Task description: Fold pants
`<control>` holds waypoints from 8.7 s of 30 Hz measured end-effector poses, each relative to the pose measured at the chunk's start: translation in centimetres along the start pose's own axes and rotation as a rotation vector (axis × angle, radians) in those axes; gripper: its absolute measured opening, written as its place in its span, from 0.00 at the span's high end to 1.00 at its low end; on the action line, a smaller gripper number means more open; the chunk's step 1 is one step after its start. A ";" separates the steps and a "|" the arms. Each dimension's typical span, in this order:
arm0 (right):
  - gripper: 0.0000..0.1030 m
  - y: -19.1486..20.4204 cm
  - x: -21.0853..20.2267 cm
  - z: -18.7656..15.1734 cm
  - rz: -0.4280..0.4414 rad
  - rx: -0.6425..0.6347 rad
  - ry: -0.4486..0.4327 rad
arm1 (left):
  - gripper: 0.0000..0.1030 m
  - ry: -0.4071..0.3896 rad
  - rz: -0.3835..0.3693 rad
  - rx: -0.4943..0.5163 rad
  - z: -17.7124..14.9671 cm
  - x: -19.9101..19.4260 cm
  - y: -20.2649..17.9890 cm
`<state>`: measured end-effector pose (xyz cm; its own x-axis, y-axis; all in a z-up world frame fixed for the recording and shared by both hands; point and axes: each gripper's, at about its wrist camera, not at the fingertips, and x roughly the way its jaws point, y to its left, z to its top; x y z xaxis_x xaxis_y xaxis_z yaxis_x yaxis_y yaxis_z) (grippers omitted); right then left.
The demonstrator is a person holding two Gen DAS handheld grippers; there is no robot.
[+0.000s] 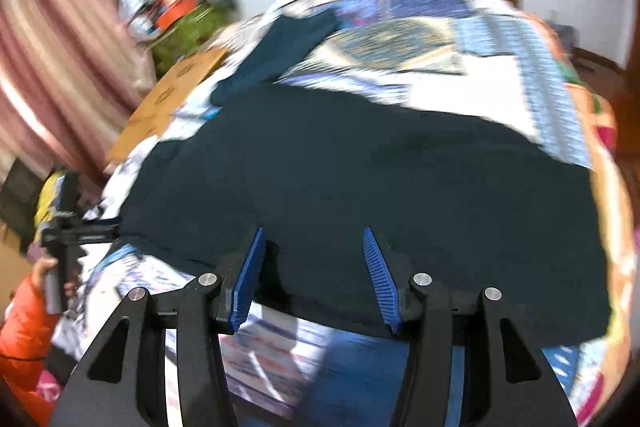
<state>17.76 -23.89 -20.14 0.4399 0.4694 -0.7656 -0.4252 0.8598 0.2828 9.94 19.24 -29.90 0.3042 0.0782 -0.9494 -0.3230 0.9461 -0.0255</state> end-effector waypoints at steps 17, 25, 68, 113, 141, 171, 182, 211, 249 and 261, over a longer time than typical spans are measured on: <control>0.54 -17.6 -3.6 -2.6 -0.212 0.335 -0.076 | 0.16 -0.140 -0.069 0.264 8.7 -4.4 -15.6; 0.55 -18.5 -0.7 -1.9 -0.145 0.274 0.000 | 0.12 -0.097 -0.095 0.399 9.9 -0.9 -22.3; 0.42 -12.8 -1.1 -3.2 -0.209 0.244 0.022 | 0.00 -0.181 -0.084 0.511 7.7 -1.5 -28.4; 0.93 -15.2 -7.6 -1.1 -0.066 0.489 -0.298 | 0.00 -0.238 -0.178 0.591 6.9 -5.9 -35.4; 0.91 9.3 3.3 5.5 0.309 -0.076 -0.025 | 0.00 -0.374 -0.086 0.131 6.8 -11.9 -9.6; 0.39 -1.1 5.0 8.2 0.051 -0.080 0.059 | 0.00 -0.153 -0.136 0.469 12.5 -3.4 -26.5; 0.38 -3.0 3.9 3.2 0.081 -0.068 0.106 | 0.00 -0.198 -0.062 0.545 8.5 -1.9 -24.6; 0.38 6.0 -1.8 5.7 0.065 -0.192 -0.099 | 0.00 -0.446 0.080 0.138 4.6 -11.0 -7.9; 0.26 11.1 7.0 2.5 0.086 -0.310 0.146 | 0.74 0.019 -0.391 -0.533 2.0 3.2 2.5; 0.27 7.0 2.5 3.2 0.066 -0.165 0.009 | 0.86 -0.392 -0.249 -0.188 7.0 -11.8 -4.0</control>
<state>18.45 -16.06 -18.26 0.3999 0.5209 -0.7541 -0.5775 0.7822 0.2341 13.90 16.75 -16.45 0.6950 0.0038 -0.7190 -0.3427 0.8809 -0.3266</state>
